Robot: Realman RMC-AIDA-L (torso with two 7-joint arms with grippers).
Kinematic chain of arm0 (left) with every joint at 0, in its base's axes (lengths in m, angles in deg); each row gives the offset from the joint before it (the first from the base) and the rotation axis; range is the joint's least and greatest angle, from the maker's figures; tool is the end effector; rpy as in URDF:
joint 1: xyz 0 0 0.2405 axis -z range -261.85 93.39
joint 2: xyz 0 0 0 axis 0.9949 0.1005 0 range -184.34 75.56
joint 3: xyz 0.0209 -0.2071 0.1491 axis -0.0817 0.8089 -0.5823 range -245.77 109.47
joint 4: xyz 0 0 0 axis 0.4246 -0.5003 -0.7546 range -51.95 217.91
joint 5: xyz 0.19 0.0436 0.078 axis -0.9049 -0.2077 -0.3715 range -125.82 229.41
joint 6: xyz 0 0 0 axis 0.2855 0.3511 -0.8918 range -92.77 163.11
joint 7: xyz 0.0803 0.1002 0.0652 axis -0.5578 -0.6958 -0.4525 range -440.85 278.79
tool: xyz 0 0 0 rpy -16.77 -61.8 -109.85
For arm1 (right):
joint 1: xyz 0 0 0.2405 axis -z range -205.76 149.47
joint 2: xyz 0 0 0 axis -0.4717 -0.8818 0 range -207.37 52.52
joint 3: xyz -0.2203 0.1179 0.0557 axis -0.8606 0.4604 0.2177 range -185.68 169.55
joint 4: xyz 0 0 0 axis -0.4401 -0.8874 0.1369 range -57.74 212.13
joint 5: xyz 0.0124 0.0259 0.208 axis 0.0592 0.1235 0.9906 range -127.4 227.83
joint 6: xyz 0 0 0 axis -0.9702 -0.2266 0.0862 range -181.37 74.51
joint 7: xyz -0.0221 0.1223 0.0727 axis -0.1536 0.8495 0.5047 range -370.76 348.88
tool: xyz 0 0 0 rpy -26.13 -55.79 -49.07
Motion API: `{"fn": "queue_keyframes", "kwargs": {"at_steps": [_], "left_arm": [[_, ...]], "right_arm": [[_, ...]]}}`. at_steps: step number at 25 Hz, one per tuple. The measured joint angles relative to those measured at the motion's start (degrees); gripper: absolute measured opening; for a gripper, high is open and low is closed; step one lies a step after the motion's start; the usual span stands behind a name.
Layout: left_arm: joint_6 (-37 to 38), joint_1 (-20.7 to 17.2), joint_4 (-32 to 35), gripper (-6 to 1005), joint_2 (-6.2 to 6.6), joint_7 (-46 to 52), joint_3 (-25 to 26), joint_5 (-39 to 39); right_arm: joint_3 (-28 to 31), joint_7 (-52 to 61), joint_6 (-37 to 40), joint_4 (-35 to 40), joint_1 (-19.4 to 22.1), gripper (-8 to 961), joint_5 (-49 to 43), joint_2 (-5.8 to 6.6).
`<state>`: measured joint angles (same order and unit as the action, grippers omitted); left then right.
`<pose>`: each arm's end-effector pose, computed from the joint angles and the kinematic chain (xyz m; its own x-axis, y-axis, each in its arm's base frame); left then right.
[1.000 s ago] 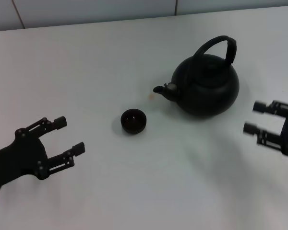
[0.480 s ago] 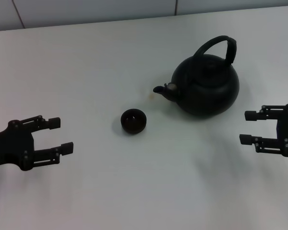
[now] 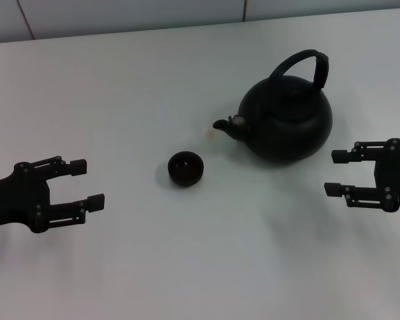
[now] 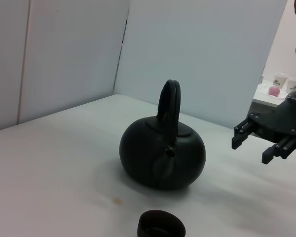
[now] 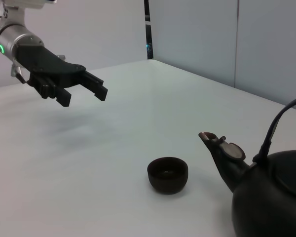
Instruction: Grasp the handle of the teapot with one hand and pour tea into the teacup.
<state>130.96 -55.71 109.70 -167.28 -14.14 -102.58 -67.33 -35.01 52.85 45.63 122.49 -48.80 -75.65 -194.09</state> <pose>-0.3008 0.2975 0.0151 0.8176 0.3034 0.4893 0.4016 -0.9095 -0.1071 0.3316 0.2709 0.0527 0.9004 -0.2191 -0.3759 -0.3458 -0.8847 -0.3127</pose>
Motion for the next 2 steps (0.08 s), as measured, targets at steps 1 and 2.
{"fn": "queue_keyframes", "kwargs": {"at_steps": [1,2], "left_arm": [[0.01,0.13,0.00,801,0.00,0.06,-0.07,-0.03],[0.01,0.19,0.03,801,0.00,0.07,-0.08,-0.05]], "right_arm": [[-0.02,-0.01,-0.02,-0.05,-0.07,618,-0.03,0.00],[-0.03,-0.01,-0.05,-0.12,-0.12,618,-0.06,-0.01]]}}
